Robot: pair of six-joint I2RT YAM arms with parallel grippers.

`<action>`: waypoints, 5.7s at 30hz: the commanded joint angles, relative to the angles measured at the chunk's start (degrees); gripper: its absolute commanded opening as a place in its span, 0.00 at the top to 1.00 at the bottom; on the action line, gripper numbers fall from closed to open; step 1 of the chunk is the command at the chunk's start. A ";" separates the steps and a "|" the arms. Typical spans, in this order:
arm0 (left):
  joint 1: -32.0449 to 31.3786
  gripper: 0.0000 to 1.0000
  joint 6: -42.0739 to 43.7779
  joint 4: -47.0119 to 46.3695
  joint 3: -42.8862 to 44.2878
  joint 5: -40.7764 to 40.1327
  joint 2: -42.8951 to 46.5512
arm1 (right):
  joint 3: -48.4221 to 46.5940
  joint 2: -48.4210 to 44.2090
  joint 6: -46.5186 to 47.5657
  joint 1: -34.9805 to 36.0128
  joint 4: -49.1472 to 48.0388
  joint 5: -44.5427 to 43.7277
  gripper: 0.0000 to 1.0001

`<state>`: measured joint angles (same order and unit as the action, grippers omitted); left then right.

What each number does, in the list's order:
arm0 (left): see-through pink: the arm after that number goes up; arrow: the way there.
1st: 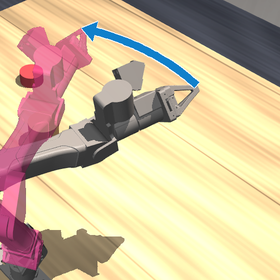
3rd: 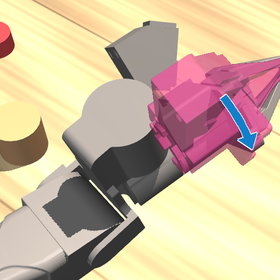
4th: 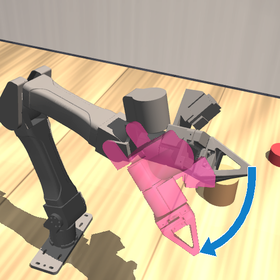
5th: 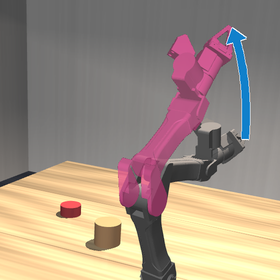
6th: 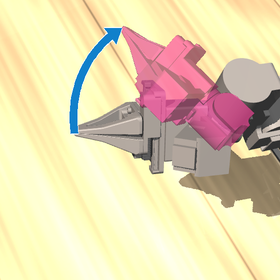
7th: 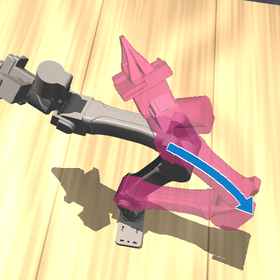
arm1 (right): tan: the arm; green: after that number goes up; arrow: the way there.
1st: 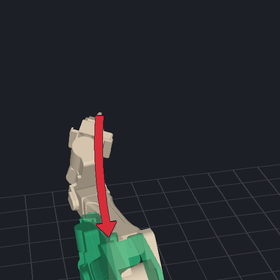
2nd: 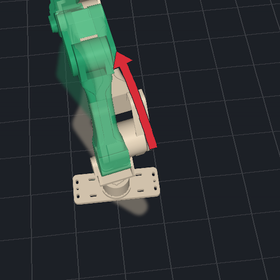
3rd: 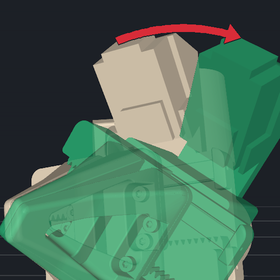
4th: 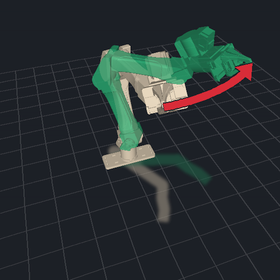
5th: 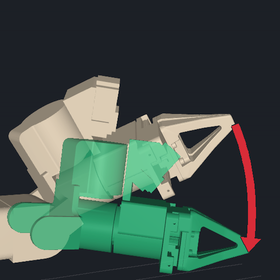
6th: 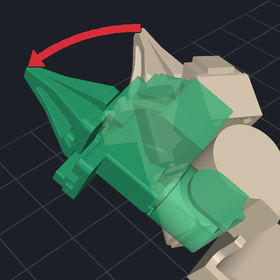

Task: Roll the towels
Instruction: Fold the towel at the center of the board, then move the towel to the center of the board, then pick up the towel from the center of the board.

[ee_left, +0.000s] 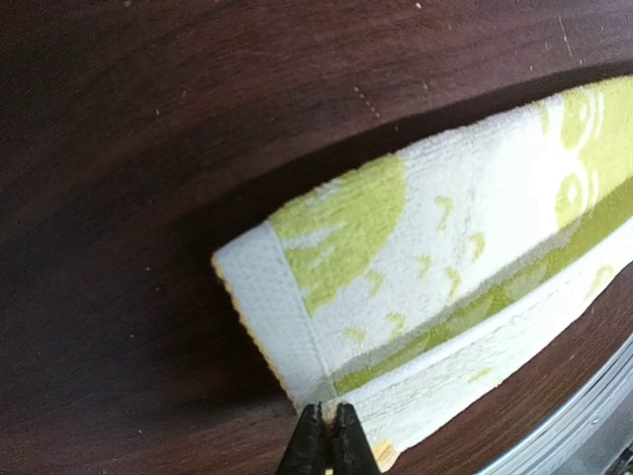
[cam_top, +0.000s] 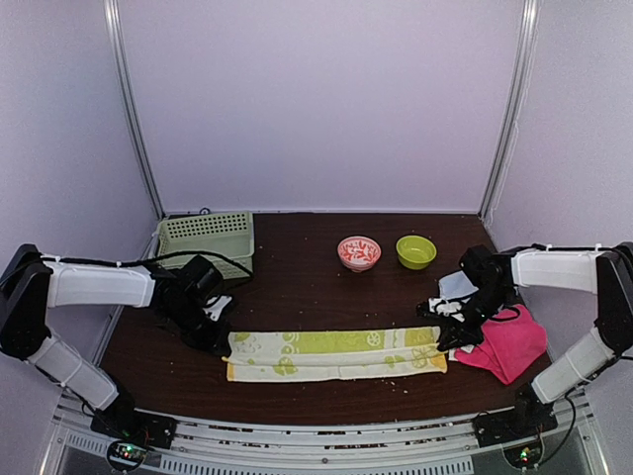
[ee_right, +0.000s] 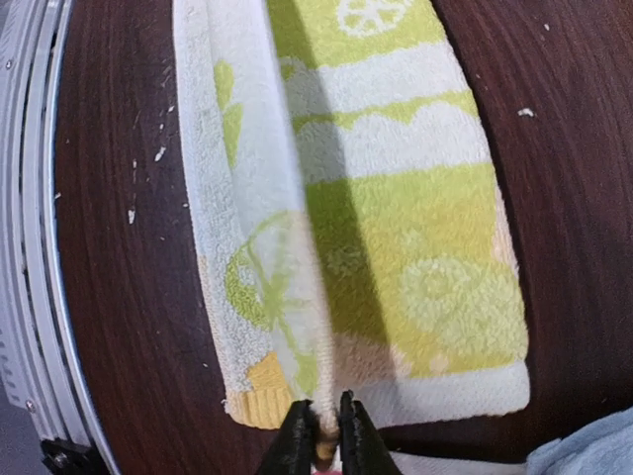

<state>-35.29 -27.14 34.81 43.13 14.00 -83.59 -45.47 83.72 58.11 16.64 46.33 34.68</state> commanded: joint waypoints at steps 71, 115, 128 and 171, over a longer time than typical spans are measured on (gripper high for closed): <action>-5.58 1.00 -5.22 -4.53 2.76 -16.79 -11.48 | -20.02 20.88 -28.28 5.35 -10.14 -16.47 0.85; 3.20 0.66 -3.10 -6.73 8.75 -21.03 -0.08 | -27.11 20.39 -46.48 4.98 -6.35 -18.18 0.60; 3.21 0.59 -3.90 -8.68 2.83 -21.58 0.28 | -27.73 26.01 -50.28 3.67 -7.08 -14.23 0.54; 3.18 0.59 -4.87 -10.71 -0.59 -22.15 -0.35 | -30.47 24.14 -49.59 1.28 -6.20 -8.21 1.00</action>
<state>-31.97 -31.68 25.32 43.29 -7.75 -84.75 -74.59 111.98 8.58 20.12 38.65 25.80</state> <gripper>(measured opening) 0.409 0.010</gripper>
